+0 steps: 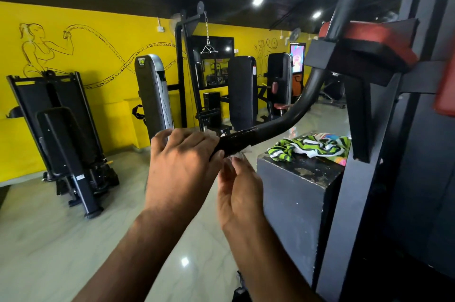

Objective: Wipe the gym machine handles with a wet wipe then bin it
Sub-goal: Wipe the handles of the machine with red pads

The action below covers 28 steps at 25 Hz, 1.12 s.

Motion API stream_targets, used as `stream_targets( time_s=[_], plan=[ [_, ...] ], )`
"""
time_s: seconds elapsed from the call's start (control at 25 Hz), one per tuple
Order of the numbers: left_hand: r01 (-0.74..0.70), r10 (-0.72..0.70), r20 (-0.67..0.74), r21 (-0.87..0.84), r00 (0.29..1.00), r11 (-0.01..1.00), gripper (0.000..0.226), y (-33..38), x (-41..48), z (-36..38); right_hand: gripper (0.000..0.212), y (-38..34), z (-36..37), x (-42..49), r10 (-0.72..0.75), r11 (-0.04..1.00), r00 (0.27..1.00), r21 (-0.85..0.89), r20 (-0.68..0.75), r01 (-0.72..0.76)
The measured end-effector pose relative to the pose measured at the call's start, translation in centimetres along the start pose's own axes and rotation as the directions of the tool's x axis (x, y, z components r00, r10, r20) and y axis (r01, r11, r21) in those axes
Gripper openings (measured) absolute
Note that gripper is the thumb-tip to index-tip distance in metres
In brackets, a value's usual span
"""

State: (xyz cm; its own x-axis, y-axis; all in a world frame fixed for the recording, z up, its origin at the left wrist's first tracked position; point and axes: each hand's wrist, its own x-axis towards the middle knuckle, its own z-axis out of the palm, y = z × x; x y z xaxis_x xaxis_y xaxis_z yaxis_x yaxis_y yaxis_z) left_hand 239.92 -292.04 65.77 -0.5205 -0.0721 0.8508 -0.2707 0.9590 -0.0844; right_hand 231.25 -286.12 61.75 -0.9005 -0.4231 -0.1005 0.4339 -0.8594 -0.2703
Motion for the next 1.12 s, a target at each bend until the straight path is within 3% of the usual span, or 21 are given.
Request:
stream_targets(
  time_s=[0.08, 0.2, 0.44, 0.52, 0.6, 0.64, 0.68, 0.72, 0.8, 0.84, 0.88, 0.92, 1.04, 1.12],
  plan=[
    [-0.004, 0.004, -0.009, 0.020, 1.000, 1.000, 0.024, 0.1, -0.1, 0.0, 0.019, -0.8, 0.7, 1.1, 0.141, 0.980, 0.989, 0.138, 0.032, -0.144],
    [0.004, -0.004, -0.008, 0.035, 1.000, 0.999, 0.025, 0.1, -0.4, 0.1, 0.021, -0.8, 0.7, 0.9, 0.236, 0.962, 0.962, 0.103, 0.138, -0.251],
    [0.019, -0.019, -0.017, 0.039, 1.000, 0.999, 0.028, 0.4, -0.5, 0.2, 0.014, -1.6, -0.2, 0.8, 0.215, 0.932, 0.955, 0.251, 0.204, -0.263],
    [0.021, -0.020, -0.020, 0.043, 1.000, 0.999, 0.029, 0.5, -0.4, 0.3, 0.016, -1.3, -0.7, 0.8, 0.115, 0.966, 0.981, 0.213, 0.160, -0.148],
    [0.033, -0.033, -0.018, 0.043, 0.999, 0.999, 0.030, 0.6, -0.5, 0.4, 0.019, -1.0, -1.4, 1.0, -0.183, 0.983, 0.981, 0.008, 0.066, 0.183],
    [0.031, -0.031, -0.019, 0.044, 0.999, 0.999, 0.031, 0.8, -0.5, 0.5, 0.021, -0.9, -1.8, 1.0, -0.392, 0.889, 0.916, -0.218, 0.087, 0.401],
    [0.024, -0.023, -0.025, 0.044, 0.999, 0.999, 0.031, 0.9, -0.5, 0.6, 0.024, -0.7, -2.3, 1.0, -0.581, 0.677, 0.786, -0.411, 0.212, 0.611],
    [0.017, -0.015, -0.032, 0.043, 0.999, 0.999, 0.031, 0.9, -0.5, 0.7, 0.024, -0.5, -2.9, 1.0, -0.683, 0.403, 0.606, -0.482, 0.407, 0.778],
    [0.012, -0.010, -0.045, 0.040, 0.999, 0.999, 0.031, 0.8, -0.6, 0.9, 0.019, -1.3, -3.7, 1.8, -0.642, -0.077, 0.256, -0.394, 0.723, 0.916],
    [0.009, -0.007, -0.051, 0.042, 0.999, 0.999, 0.031, 0.8, -0.7, 1.0, 0.020, -2.2, -3.8, 2.4, -0.582, -0.241, 0.145, -0.340, 0.800, 0.909],
    [0.004, -0.001, -0.059, 0.044, 0.998, 0.999, 0.031, 0.9, -0.7, 1.1, 0.023, -3.2, -3.7, 3.1, -0.534, -0.342, 0.094, -0.316, 0.841, 0.885],
    [-0.001, 0.004, -0.067, 0.044, 0.998, 0.999, 0.031, 0.9, -0.7, 1.2, 0.026, -4.2, -3.3, 3.6, -0.513, -0.376, 0.097, -0.324, 0.853, 0.868],
    [-0.007, 0.011, -0.089, 0.048, 0.996, 0.999, 0.030, 1.1, -0.7, 1.5, 0.032, -5.9, -1.7, 3.5, -0.400, -0.342, 0.201, -0.349, 0.894, 0.872],
    [-0.013, 0.018, -0.104, 0.047, 0.994, 0.999, 0.029, 1.1, -0.7, 1.6, 0.030, -7.5, -0.9, 3.6, -0.247, -0.364, 0.195, -0.278, 0.949, 0.889]
  ],
)
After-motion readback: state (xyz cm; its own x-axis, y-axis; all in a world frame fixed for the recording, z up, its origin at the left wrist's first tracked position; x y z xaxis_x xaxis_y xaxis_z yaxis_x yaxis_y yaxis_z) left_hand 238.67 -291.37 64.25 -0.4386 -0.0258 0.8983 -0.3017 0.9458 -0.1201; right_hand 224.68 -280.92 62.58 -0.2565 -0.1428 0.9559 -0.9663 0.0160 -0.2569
